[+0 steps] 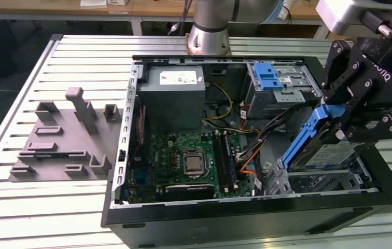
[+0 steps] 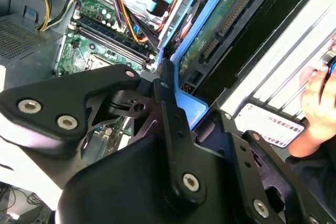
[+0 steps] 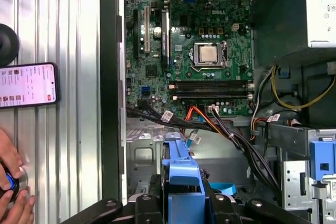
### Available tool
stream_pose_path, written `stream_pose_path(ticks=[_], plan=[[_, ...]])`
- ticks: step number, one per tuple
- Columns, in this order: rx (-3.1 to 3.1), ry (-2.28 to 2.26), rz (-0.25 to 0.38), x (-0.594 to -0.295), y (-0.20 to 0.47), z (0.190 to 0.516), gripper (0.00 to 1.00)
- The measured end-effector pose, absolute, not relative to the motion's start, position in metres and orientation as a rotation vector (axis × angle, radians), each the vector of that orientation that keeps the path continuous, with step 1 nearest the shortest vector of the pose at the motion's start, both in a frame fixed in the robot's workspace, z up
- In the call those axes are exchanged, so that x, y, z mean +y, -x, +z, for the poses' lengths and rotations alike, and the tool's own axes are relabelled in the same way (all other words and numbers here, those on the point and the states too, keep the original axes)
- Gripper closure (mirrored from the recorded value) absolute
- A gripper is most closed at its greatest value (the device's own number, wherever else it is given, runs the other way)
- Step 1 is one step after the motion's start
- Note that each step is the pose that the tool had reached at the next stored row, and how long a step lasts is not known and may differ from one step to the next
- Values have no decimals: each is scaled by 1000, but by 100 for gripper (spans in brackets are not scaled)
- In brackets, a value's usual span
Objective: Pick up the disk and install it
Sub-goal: 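Insert the disk into the insertion slot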
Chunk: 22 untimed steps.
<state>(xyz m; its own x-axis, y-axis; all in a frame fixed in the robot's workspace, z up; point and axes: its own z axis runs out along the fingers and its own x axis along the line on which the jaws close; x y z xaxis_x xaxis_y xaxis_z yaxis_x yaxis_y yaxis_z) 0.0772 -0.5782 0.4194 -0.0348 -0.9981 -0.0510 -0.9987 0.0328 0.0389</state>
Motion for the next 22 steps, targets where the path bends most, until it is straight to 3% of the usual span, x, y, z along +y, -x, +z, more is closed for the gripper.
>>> stream_pose_path(ticks=[22], plan=[[2261,2185,122,-578,-80,401,64]])
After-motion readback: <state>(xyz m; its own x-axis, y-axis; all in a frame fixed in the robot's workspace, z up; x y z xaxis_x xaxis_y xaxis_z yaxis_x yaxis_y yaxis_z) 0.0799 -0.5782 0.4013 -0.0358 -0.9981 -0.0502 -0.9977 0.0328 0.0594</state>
